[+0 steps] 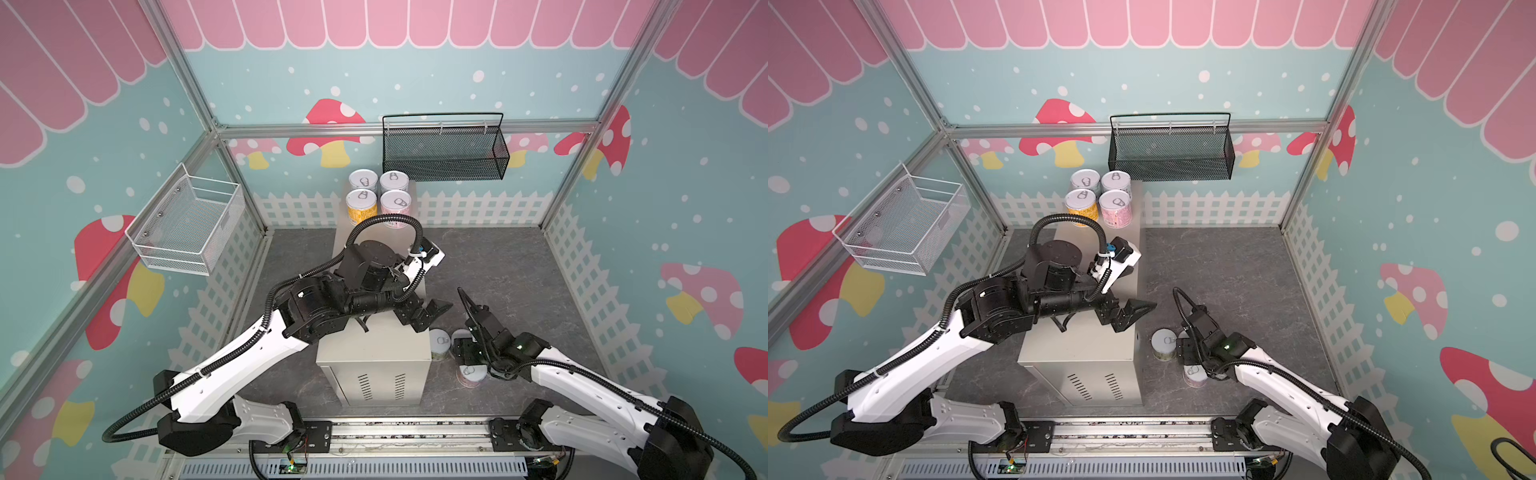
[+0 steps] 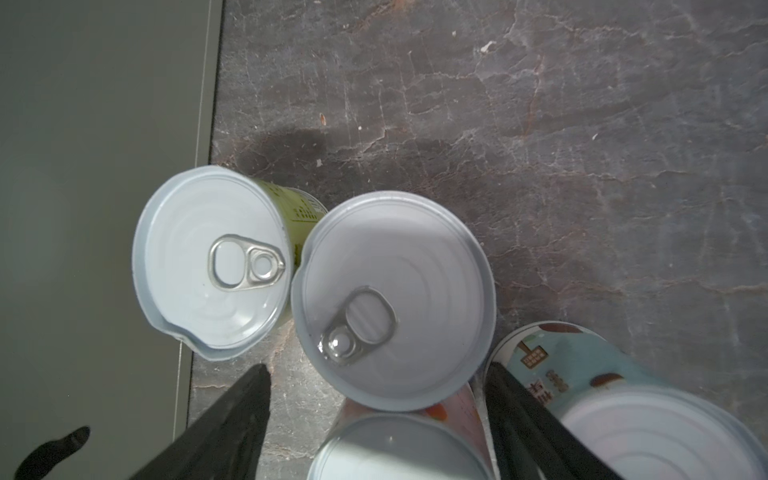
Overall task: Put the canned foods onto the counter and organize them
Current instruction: 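Lower the right gripper over the cans on the floor beside the cabinet, then close the right gripper around the orange-labelled can on the floor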
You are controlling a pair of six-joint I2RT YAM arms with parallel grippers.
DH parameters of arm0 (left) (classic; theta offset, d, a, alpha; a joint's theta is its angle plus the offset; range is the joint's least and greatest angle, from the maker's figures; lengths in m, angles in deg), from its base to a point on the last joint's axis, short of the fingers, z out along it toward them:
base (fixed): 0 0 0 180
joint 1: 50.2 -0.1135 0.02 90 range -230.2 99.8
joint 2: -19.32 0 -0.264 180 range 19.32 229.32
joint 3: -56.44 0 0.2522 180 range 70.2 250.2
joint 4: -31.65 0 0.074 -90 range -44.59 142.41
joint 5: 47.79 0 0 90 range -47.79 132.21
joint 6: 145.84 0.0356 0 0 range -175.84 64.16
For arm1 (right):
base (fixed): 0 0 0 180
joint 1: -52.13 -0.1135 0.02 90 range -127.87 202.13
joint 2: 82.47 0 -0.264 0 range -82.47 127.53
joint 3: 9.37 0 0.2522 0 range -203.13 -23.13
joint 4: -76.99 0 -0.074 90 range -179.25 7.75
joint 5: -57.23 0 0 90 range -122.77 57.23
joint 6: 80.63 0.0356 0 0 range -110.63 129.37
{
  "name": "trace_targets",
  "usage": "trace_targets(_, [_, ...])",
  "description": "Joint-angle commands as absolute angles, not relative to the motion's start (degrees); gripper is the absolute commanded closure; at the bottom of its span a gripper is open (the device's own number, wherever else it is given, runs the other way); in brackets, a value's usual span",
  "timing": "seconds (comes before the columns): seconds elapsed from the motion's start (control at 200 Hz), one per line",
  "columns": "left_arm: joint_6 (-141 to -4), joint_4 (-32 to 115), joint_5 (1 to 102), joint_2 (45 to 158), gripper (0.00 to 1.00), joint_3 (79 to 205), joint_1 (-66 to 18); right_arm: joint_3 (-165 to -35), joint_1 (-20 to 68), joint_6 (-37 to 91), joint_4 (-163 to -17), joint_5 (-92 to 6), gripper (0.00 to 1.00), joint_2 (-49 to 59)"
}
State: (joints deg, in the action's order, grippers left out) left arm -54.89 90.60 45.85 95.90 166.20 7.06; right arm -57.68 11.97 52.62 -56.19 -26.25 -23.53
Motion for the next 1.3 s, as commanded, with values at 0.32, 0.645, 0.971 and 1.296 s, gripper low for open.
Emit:
trace_targets(0.32, [-53.0,89.9,44.3,95.9,0.01,166.6,7.2,-59.0,11.6,52.6,-61.0,-20.2,0.20,-18.2])
trace_targets(0.645, [-52.5,89.9,43.0,94.7,0.01,165.6,7.3,-60.5,11.7,51.1,-66.4,-15.8,0.29,-11.9])
trace_targets(0.971, [-52.4,90.0,43.1,96.2,0.01,166.4,7.2,-62.7,12.6,50.2,-70.0,-12.7,0.16,-5.3])
trace_targets(1.296, [-52.1,90.0,43.1,97.6,0.01,167.7,7.3,-62.2,14.8,48.8,-74.6,-12.9,0.17,-4.3])
